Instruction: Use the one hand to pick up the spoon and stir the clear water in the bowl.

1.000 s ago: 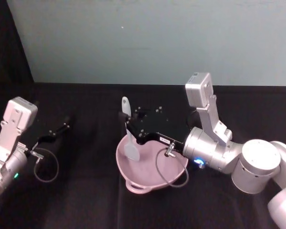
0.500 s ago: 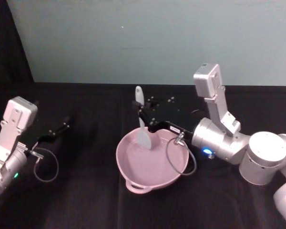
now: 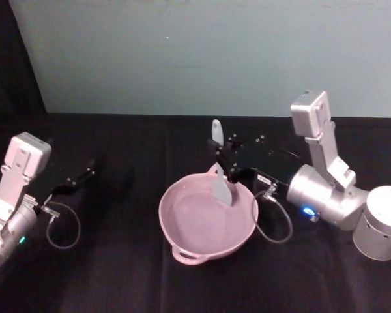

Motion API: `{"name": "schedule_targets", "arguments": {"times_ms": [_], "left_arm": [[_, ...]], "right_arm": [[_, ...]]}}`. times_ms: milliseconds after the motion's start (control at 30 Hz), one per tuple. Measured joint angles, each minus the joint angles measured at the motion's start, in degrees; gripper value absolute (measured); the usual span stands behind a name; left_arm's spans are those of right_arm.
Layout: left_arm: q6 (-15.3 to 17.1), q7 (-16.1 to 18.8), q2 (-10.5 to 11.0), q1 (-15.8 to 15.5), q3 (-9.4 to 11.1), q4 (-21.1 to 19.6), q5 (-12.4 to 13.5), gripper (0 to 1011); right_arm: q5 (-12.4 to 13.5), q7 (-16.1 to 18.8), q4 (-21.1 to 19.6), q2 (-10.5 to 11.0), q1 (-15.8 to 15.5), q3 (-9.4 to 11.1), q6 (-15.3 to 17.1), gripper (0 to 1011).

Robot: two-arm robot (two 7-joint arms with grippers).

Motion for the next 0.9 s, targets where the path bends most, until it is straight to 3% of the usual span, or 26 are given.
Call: {"name": "schedule_targets", "arguments": {"times_ms": [467, 667, 900], "left_arm": [[0.0, 0.0, 0.0, 0.0, 0.0, 0.0, 0.0, 1005], [0.0, 0.0, 0.0, 0.0, 0.0, 0.0, 0.0, 1005], [0.0, 0.0, 0.0, 0.0, 0.0, 0.0, 0.0, 1005]], "right_arm": [[1.71, 0.71, -5.9, 2.05, -5.36, 1.0, -0.25, 111], [2.39, 1.95, -6.51, 1.6, -6.06, -0.14, -0.79, 111], [2.78, 4.05, -3.73, -0.51, -3.84, -2.57, -1.65, 111]]}}
